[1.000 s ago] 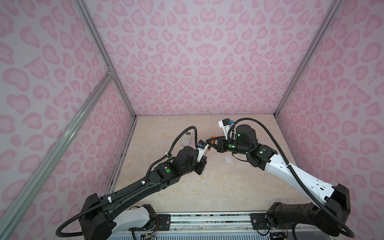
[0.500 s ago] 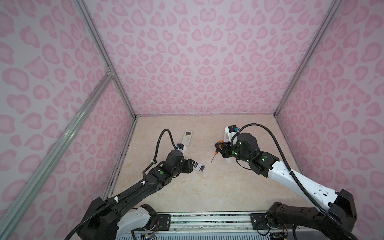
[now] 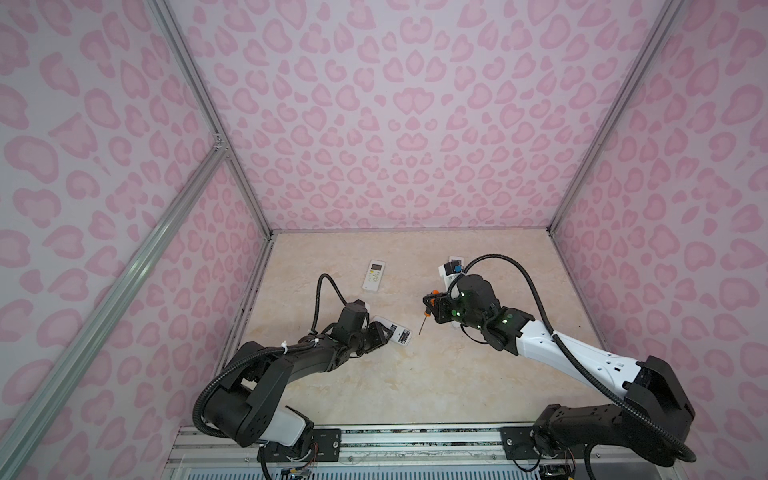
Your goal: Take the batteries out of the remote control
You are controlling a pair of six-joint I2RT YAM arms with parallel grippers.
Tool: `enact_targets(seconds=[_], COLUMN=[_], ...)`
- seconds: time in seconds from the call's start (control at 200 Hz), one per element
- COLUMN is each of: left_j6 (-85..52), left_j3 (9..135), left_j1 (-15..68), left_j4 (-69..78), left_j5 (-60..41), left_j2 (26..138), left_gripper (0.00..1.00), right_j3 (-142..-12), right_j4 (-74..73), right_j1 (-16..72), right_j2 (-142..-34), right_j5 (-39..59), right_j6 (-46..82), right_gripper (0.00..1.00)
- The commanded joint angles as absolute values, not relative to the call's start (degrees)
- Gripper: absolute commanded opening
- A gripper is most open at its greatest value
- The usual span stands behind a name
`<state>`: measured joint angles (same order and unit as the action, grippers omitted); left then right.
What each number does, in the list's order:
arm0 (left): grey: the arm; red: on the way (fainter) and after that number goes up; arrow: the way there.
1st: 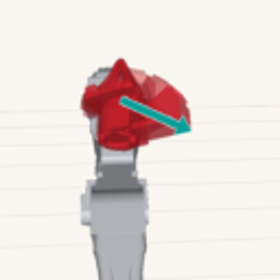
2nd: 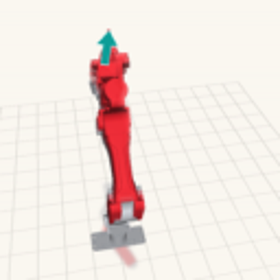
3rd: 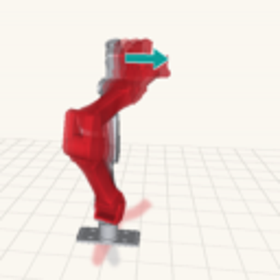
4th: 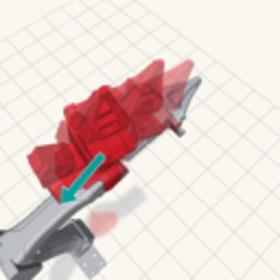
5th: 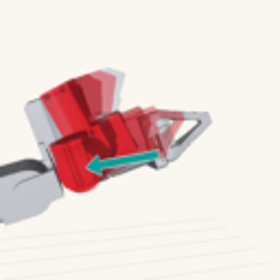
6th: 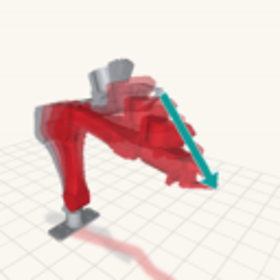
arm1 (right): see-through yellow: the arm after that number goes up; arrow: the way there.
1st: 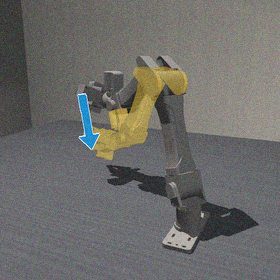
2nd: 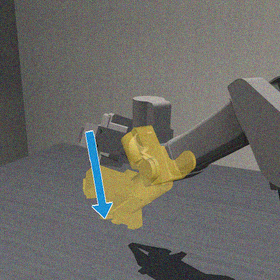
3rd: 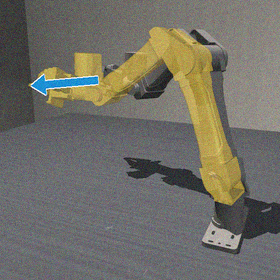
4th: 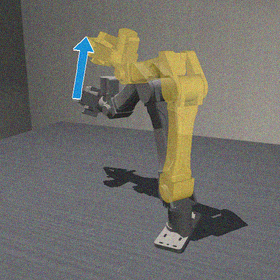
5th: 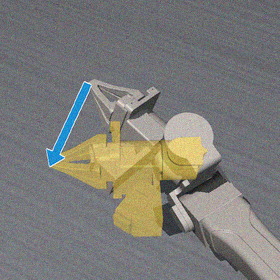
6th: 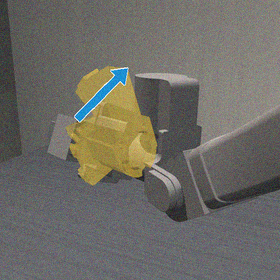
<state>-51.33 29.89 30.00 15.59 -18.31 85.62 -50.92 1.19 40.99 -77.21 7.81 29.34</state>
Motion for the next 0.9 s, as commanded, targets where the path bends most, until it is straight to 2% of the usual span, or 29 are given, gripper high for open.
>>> enact_targets(seconds=[0.0, 0.285, 0.605, 0.895], left_j6=[-51.87, -50.63, -51.86, -54.12], left_j3=[31.52, 35.6, 29.59, 26.16], left_j1=[29.96, 29.93, 29.8, 29.45], left_j4=[19.95, 20.15, 17.08, 19.38], left_j5=[-19.14, -18.92, -13.94, -15.59], left_j2=[87.29, 91.84, 82.56, 84.39], left_gripper=[0.4, 0.47, 0.53, 0.55], right_j3=[-51.05, -50.52, -47.1, -45.38], right_j4=[-1.07, -3.15, -6.03, -8.58], right_j1=[41.06, 40.96, 42.63, 45.13], right_j2=[-78.84, -81.96, -81.66, -82.93], right_j5=[7.78, 7.32, 6.19, 4.89], right_j6=[28.01, 26.38, 26.66, 28.36], right_gripper=[0.0, 0.0, 0.0, 0.0])
